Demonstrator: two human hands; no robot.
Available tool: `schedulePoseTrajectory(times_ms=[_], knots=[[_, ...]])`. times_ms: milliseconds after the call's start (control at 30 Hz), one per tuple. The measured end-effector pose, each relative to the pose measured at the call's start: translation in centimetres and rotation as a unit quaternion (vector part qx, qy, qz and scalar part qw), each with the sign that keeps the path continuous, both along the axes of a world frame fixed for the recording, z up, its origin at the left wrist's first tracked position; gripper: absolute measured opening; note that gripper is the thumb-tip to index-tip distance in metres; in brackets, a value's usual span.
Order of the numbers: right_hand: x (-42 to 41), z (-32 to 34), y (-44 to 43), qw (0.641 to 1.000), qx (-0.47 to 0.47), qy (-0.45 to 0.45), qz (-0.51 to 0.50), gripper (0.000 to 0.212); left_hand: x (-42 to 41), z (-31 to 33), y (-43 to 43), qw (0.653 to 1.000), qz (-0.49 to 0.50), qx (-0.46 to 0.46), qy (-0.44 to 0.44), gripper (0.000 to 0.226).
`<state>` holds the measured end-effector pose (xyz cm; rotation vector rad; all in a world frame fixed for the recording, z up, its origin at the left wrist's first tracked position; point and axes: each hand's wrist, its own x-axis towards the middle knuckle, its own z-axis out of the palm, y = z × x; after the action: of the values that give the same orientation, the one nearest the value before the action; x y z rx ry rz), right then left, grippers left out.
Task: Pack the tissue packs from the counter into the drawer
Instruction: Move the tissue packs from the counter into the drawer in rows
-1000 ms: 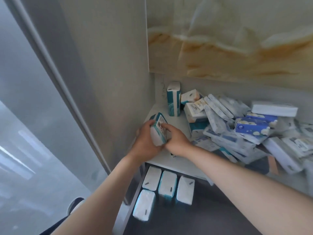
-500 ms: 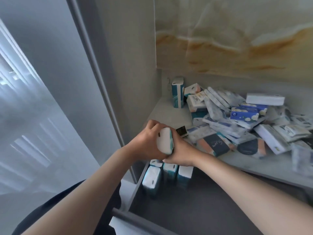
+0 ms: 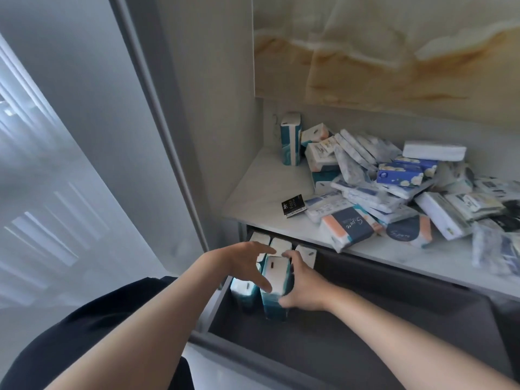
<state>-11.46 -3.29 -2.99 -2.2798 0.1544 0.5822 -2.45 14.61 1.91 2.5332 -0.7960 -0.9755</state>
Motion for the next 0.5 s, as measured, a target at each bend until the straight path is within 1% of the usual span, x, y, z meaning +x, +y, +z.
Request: schedulePoseTrajectory(times_ms=[67,133,233,333,433,500], knots=[[-0.3,-1.6,0.4,1.000,-0.013,-0.015,0.005,0.104,0.0,-1.5,0.2,0.999,-0.001,0.030,-0.034,0.075],[-0.4,-3.0,1.2,0.999,-0.029,-0.038,0.006,0.096,0.0,-3.0,0.5,0.996,-0.010,0.048,-0.074,0.067],[-0.4,-4.7,2.5,0.993,-0.090,-0.072,0.005,0.089,0.1,-5.0,1.0,0.992,-0.033,0.061,-0.101,0.072],[-0.4,-5.2,2.9,0.974,-0.186,-0.125,0.021,0.087,0.1,-6.2,1.1,0.985,-0.070,0.087,-0.129,0.079],[0.1,-5.3,2.4,0.937,-0.291,-0.175,0.075,0.099,0.1,-6.9,0.8,0.975,-0.091,0.111,-0.168,0.086],[0.6,-5.5,2.0,0.914,-0.342,-0.190,0.110,0.108,0.1,-7.3,0.4,0.967,-0.102,0.126,-0.195,0.090]])
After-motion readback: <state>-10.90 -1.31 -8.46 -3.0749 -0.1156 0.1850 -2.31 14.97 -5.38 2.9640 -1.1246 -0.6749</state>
